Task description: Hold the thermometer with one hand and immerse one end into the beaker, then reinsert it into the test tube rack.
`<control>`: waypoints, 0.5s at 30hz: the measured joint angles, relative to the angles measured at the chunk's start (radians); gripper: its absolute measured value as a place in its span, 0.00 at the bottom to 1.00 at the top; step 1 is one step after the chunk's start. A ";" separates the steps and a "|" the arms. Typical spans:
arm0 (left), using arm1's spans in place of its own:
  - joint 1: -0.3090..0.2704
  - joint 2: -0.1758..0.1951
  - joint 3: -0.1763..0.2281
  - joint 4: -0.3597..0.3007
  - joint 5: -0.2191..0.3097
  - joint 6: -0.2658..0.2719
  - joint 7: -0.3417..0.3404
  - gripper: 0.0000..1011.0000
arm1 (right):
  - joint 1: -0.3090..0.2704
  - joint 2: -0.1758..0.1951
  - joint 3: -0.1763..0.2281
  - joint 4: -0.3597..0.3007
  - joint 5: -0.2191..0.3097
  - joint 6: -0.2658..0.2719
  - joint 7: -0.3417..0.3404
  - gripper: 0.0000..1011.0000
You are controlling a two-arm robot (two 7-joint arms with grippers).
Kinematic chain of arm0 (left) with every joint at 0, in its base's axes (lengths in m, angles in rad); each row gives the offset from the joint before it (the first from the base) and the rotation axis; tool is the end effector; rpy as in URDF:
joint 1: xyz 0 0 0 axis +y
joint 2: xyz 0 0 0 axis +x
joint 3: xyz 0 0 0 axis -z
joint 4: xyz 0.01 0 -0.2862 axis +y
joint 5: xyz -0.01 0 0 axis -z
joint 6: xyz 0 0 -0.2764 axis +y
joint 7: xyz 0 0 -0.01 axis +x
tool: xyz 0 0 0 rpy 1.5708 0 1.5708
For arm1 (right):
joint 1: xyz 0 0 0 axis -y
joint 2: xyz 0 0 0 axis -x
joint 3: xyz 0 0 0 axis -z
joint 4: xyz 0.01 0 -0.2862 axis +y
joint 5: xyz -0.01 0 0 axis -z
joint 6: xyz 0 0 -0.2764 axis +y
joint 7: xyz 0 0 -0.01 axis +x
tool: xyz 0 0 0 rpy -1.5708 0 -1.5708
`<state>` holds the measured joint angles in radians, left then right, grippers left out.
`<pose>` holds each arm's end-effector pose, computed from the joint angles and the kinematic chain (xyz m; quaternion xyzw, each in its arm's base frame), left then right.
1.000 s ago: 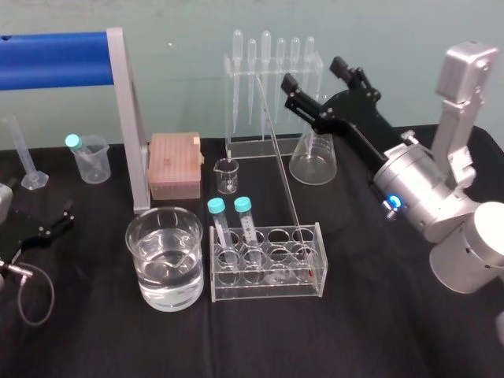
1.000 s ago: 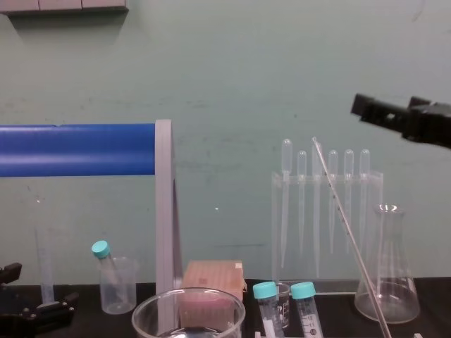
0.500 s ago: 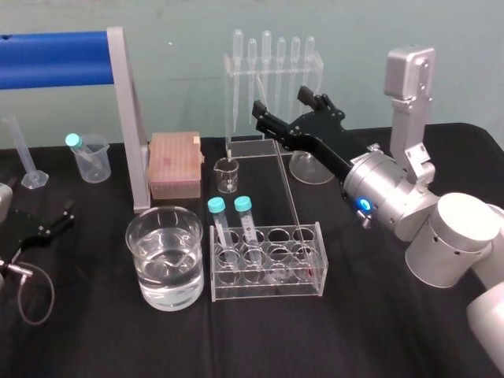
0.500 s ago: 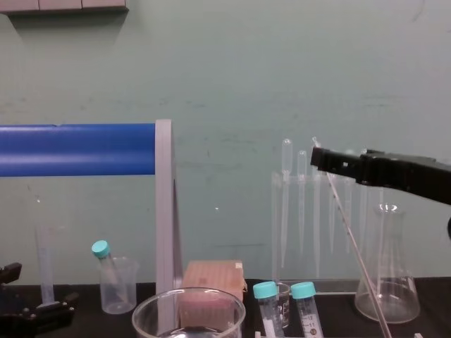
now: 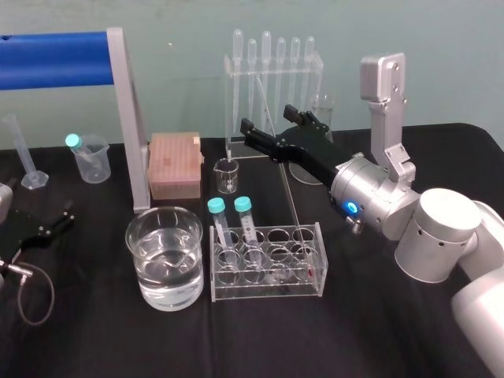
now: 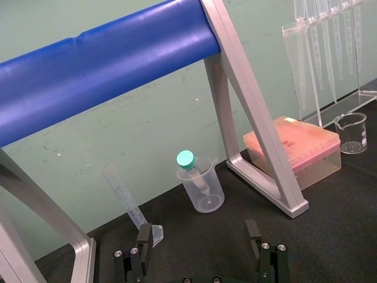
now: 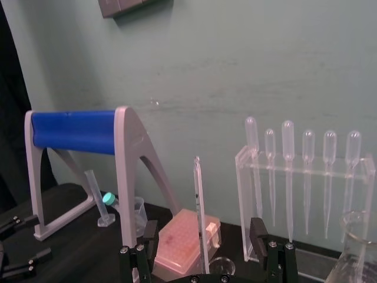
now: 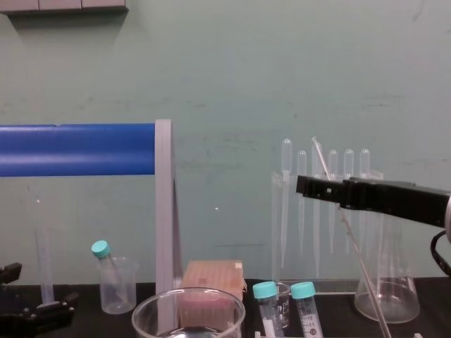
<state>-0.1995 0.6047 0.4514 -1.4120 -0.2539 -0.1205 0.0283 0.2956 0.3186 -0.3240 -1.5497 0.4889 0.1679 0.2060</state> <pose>0.3268 0.0891 -0.2930 0.1415 -0.1325 0.5799 0.7913 0.3608 -0.0049 -0.2227 0.0301 0.0374 -0.4983 0.8657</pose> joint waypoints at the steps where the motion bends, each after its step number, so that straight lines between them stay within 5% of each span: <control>1: 0.000 0.000 0.000 0.000 0.000 0.000 0.000 1.00 | 0.004 -0.003 0.000 0.009 -0.002 0.007 0.004 0.99; 15: 0.000 0.000 0.000 0.000 0.000 0.000 0.000 1.00 | 0.028 -0.028 0.004 0.056 -0.021 0.034 0.024 0.99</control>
<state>-0.1995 0.6047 0.4514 -1.4120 -0.2539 -0.1205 0.0283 0.3236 0.2908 -0.3198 -1.4934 0.4678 0.2020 0.2303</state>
